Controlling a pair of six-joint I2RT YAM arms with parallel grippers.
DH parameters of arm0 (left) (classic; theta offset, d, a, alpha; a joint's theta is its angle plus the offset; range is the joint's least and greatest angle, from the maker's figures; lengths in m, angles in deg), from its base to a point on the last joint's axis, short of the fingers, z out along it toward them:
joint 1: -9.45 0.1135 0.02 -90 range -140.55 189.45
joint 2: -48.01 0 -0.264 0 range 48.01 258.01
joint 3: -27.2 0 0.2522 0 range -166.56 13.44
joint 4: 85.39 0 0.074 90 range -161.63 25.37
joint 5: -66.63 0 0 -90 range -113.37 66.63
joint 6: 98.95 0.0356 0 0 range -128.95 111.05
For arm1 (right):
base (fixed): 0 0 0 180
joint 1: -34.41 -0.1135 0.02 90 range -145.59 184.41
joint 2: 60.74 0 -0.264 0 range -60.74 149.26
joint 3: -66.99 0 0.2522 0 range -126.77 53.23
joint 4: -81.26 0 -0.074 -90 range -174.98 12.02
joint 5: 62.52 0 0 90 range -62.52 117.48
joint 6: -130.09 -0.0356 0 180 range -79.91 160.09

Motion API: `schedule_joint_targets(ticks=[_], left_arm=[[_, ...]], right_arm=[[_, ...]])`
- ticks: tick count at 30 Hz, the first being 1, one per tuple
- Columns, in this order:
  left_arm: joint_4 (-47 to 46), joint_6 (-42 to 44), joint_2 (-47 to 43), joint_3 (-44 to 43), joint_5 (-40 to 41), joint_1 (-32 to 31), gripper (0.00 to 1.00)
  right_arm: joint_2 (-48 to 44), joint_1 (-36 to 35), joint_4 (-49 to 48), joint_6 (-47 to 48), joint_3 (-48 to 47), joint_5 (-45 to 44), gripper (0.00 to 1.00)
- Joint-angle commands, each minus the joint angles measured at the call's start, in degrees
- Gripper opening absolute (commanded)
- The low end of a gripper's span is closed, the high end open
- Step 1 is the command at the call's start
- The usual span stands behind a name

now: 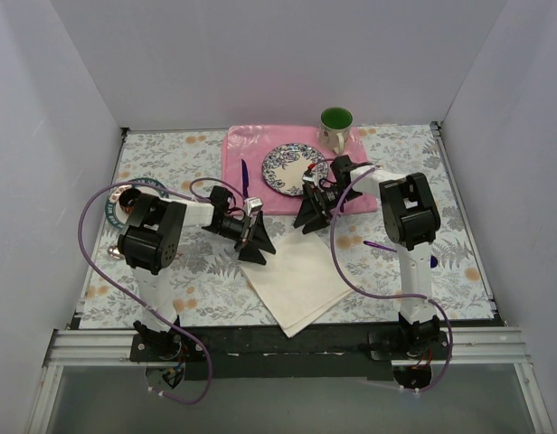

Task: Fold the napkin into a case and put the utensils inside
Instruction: Smooth out the square-folded napkin at the center of the board.

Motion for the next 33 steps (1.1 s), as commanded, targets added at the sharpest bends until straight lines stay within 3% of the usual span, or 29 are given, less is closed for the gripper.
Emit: schedule_joint_targets(ticks=[1, 9, 26, 33], left_arm=[[2.66, 3.54, -2.42, 1.70, 5.45, 1.27, 0.98], [15.66, 17.43, -4.62, 2.85, 9.58, 1.71, 0.98], [21.29, 22.80, -1.20, 1.35, 6.59, 7.60, 0.98], [24.37, 22.36, -5.41, -1.54, -0.69, 7.52, 0.96]], right_arm=[[2.69, 1.58, -0.51, 2.69, 1.43, -8.26, 0.99], [2.34, 1.66, -1.47, 1.90, 1.96, -9.76, 0.99], [2.43, 1.58, -2.18, 1.98, 1.17, -10.82, 0.99], [-1.96, -1.49, 5.55, 6.39, -3.23, 1.37, 0.98]])
